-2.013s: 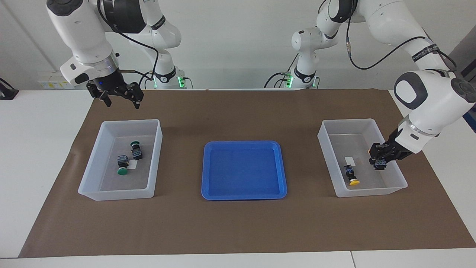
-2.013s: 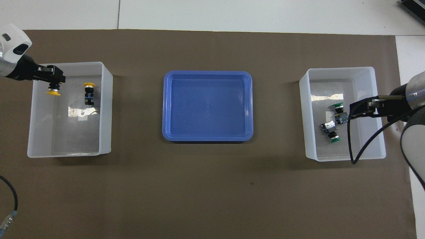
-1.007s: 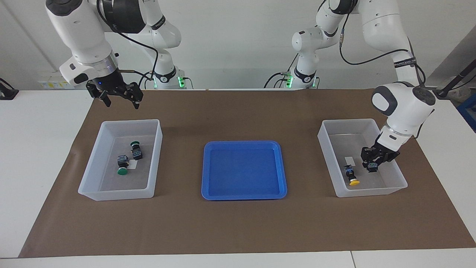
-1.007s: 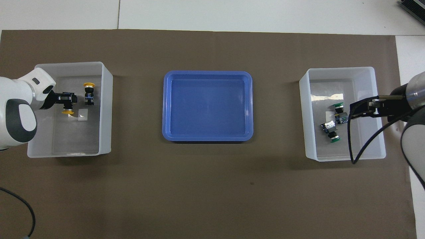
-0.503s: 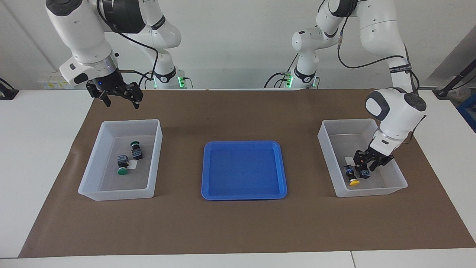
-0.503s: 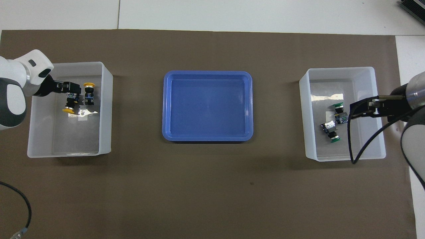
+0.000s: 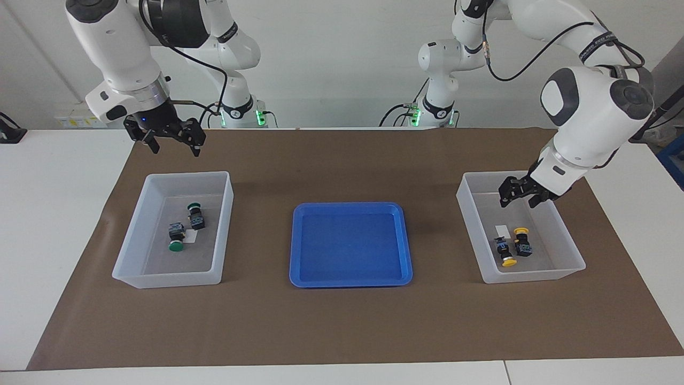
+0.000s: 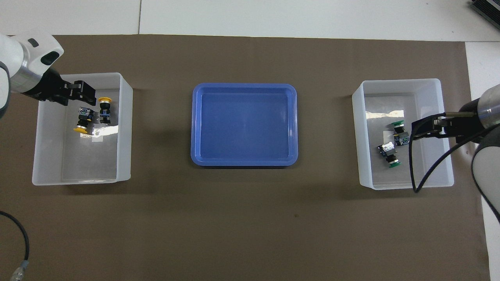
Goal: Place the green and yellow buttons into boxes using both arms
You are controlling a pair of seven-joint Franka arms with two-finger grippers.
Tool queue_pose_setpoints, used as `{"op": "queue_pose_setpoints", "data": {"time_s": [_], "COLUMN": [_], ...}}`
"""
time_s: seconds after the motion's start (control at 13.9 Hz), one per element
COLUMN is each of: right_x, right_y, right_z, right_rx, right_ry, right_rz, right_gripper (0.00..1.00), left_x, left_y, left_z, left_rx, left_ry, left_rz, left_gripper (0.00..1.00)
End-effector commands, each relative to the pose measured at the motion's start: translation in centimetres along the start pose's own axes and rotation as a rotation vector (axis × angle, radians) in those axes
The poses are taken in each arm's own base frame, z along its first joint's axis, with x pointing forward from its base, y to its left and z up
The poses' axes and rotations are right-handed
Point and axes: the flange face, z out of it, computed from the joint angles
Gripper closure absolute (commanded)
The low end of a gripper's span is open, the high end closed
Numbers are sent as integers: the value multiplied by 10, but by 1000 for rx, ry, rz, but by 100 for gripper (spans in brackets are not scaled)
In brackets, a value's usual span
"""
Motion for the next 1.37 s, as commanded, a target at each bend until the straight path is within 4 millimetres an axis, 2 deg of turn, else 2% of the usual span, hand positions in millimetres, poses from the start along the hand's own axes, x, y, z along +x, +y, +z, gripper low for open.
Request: {"op": "queue_pose_setpoints", "data": {"time_s": [0.0,0.14,0.29,0.43,0.72,0.86,1.01,1.29], "right_x": [-7,-7,-7,-7,-7,-7,-7,-7], "right_y": [2,2,2,2,2,2,2,2], "right_z": [-1,-1,-1,-1,-1,-1,-1,-1], "right_rx": [31,31,31,31,31,31,31,31], "right_ry": [3,3,5,3,5,3,3,3], "right_rz": [11,13,11,11,11,11,11,11], "right_gripper": [0,0,0,0,0,0,0,0], "left_x": [-35,-58,-82,-92,-103,-104,-103,-98], "left_y": [22,25,25,25,25,26,28,29], "left_z": [-52,-72,-68,-57,-37,-40,-47,-56], "left_rx": [27,32,42,46,52,52,52,35], "left_ry": [16,10,-6,12,41,52,68,97], "left_rz": [-7,-4,-2,-1,-2,-5,-9,-20], "left_gripper": [23,20,15,14,11,9,0,0]}}
